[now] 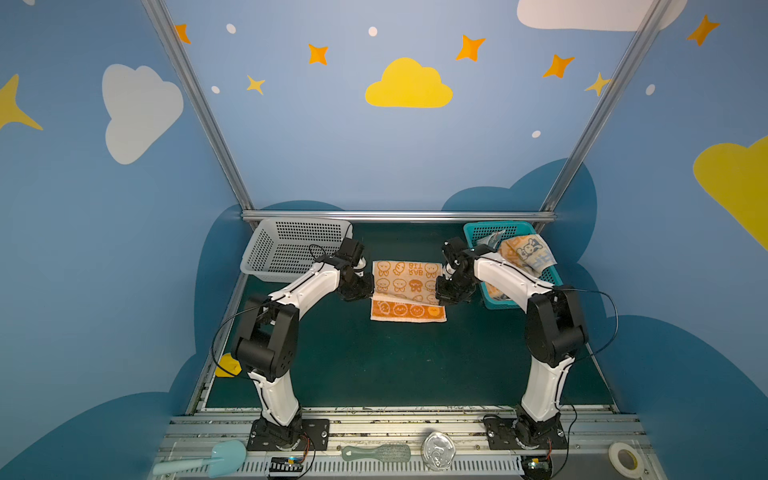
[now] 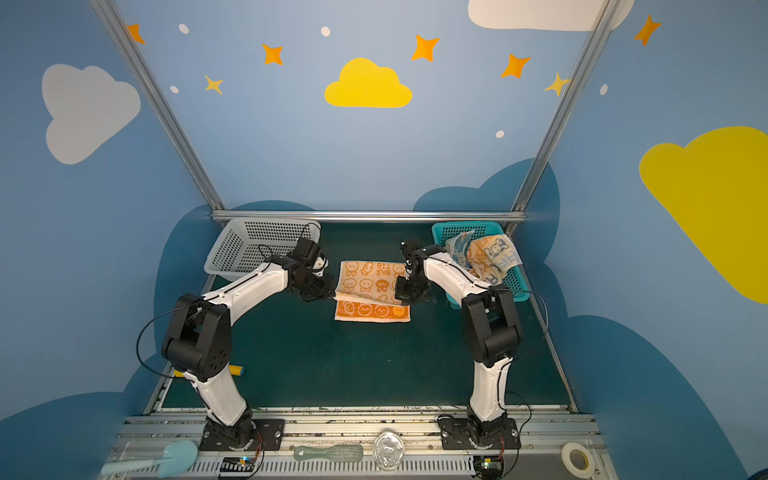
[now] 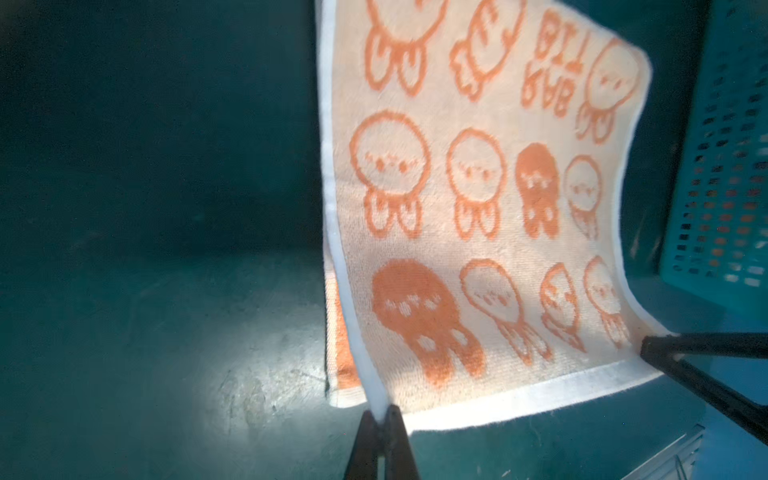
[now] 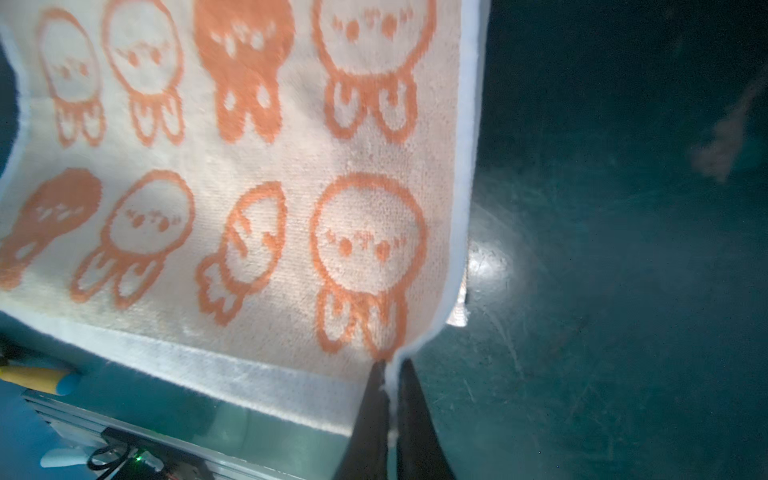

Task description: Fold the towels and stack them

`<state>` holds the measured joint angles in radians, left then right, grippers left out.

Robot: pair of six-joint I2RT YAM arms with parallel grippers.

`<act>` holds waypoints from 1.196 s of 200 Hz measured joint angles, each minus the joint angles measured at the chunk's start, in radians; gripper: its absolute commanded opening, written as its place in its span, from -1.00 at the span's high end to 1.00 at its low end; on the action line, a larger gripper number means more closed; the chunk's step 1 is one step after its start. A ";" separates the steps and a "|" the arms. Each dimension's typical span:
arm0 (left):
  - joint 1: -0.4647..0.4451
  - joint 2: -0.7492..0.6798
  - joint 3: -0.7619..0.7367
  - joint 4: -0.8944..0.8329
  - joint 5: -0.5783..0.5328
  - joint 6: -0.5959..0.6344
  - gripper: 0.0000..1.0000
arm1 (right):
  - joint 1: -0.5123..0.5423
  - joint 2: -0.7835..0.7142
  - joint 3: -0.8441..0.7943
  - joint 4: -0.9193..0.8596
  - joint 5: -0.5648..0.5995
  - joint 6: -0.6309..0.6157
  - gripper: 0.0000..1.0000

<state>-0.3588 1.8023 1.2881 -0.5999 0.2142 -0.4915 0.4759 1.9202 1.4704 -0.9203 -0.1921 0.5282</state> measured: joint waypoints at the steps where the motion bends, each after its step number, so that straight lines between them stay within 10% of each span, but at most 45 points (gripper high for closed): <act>1: 0.000 0.000 -0.003 0.001 0.000 0.000 0.94 | 0.001 0.000 -0.003 0.001 0.000 0.001 1.00; 239: -0.031 0.123 -0.034 0.065 0.002 -0.032 0.76 | 0.004 0.150 0.020 0.019 -0.002 0.014 0.81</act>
<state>-0.3893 1.9255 1.2545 -0.5346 0.2165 -0.5232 0.4797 2.0701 1.4902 -0.9012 -0.1940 0.5419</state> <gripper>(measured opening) 0.105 0.063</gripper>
